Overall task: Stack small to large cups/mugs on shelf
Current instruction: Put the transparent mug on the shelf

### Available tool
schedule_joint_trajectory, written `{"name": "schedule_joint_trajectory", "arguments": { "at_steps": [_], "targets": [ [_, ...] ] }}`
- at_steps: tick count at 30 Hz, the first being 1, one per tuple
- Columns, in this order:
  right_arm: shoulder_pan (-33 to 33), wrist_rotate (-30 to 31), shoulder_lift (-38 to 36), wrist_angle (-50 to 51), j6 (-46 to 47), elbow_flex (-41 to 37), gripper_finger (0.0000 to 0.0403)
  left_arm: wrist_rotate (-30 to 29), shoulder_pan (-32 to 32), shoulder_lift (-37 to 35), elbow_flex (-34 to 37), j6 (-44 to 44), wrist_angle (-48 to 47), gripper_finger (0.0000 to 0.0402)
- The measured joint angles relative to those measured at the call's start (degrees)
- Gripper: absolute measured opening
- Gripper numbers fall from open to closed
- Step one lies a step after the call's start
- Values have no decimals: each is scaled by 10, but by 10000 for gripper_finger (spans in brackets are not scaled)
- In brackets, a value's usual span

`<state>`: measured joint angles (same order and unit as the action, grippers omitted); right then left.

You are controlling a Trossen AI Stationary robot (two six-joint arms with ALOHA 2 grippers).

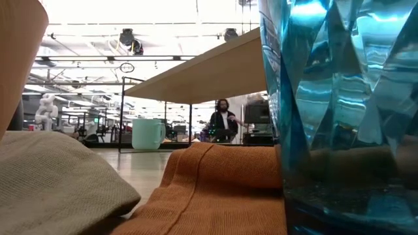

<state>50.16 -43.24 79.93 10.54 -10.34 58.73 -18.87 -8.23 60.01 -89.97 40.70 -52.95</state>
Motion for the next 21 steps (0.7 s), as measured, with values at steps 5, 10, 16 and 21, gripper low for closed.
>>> {"name": "schedule_joint_trajectory", "arguments": {
  "at_steps": [5,10,16,21],
  "targets": [
    [-6,15,-52,104,-14,56,0,-44,0,0,0,-35,-4,33],
    [-37,50,-66,260,-54,124,0,-81,0,0,0,-74,-13,33],
    [-105,101,-65,394,-63,200,0,-102,0,0,0,-114,-17,33],
    [-173,152,-65,485,-44,263,0,-127,0,0,0,-134,-50,33]
  ]
}}
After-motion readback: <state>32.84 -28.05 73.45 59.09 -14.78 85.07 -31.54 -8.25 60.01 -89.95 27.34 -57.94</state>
